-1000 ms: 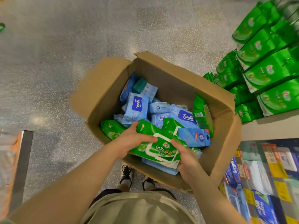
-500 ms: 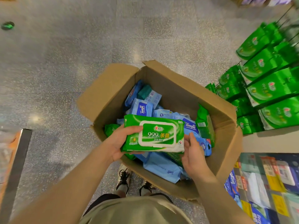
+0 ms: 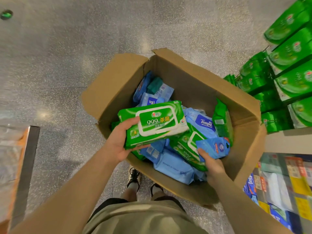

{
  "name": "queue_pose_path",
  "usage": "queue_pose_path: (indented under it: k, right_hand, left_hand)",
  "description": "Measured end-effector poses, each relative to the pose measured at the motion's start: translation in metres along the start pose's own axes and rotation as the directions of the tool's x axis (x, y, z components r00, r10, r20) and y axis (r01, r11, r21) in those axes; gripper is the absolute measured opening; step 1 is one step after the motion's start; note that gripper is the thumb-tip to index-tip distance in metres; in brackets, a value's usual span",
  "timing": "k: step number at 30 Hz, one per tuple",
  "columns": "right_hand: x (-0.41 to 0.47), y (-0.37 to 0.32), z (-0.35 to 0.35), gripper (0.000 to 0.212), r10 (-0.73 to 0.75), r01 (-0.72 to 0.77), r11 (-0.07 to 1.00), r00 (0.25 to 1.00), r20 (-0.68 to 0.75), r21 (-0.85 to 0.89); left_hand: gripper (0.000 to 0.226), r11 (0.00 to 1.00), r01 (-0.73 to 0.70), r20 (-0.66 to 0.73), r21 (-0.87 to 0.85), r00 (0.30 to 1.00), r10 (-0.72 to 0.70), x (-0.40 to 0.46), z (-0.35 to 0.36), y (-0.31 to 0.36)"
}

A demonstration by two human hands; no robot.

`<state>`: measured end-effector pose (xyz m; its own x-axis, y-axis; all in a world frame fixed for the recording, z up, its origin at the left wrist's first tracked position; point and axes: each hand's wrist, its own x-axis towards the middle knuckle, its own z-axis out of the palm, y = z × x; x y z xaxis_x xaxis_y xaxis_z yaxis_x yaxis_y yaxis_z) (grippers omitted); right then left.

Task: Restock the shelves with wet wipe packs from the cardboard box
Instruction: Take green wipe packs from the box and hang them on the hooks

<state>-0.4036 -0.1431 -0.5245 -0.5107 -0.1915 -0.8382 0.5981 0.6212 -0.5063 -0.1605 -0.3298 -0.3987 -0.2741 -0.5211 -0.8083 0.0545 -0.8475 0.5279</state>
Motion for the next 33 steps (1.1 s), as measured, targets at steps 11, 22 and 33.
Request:
queue_pose_path:
  k: [11, 22, 33]
  right_hand:
    - [-0.007, -0.002, 0.01, 0.043, 0.06, -0.069, 0.963, 0.997, 0.044, 0.262]
    - [-0.03, -0.021, 0.062, 0.036, 0.09, -0.158, 0.941, 0.97, 0.227, 0.3]
    - [-0.104, -0.014, 0.067, 0.064, -0.205, 0.243, 0.938, 0.964, -0.169, 0.247]
  left_hand:
    - [0.036, 1.0, 0.004, -0.012, 0.017, 1.0, -0.004, 0.008, -0.001, 0.003]
    - [0.033, 0.996, -0.046, -0.009, 0.072, 0.999, 0.047, 0.008, -0.016, 0.025]
    - [0.035, 0.994, -0.102, 0.068, 0.035, 0.993, 0.099, -0.015, -0.041, 0.056]
